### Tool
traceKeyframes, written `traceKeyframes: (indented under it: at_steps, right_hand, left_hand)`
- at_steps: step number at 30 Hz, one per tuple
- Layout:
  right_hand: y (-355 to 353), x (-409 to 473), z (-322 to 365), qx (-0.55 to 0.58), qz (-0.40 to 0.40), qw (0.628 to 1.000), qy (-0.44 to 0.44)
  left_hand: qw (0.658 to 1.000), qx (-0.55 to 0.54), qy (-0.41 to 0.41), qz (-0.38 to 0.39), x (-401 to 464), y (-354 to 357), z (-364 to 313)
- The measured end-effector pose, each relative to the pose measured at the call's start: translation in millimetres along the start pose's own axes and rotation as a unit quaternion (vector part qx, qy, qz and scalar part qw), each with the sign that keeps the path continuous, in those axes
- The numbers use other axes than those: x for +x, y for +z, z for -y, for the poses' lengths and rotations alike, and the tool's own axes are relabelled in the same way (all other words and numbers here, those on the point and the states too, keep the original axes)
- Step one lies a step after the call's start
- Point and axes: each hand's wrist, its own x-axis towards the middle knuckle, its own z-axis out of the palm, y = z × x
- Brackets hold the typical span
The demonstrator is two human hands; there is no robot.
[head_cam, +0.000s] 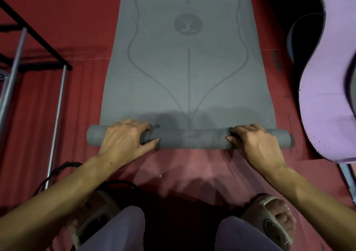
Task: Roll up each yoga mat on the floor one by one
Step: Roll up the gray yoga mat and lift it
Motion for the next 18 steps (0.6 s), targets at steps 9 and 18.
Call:
traceKeyframes:
  at_steps: [9,18]
  right_hand:
    - [-2,-5,5,-0.043,-0.002,0.999,-0.013]
    - [-5,1,6,-0.068,0.017,0.997,-0.016]
  left_hand:
    - [1.0,0.0,-0.022,-0.002,2,3,-5]
    - [0.998,0.054,0.021,0.017,12,7,9]
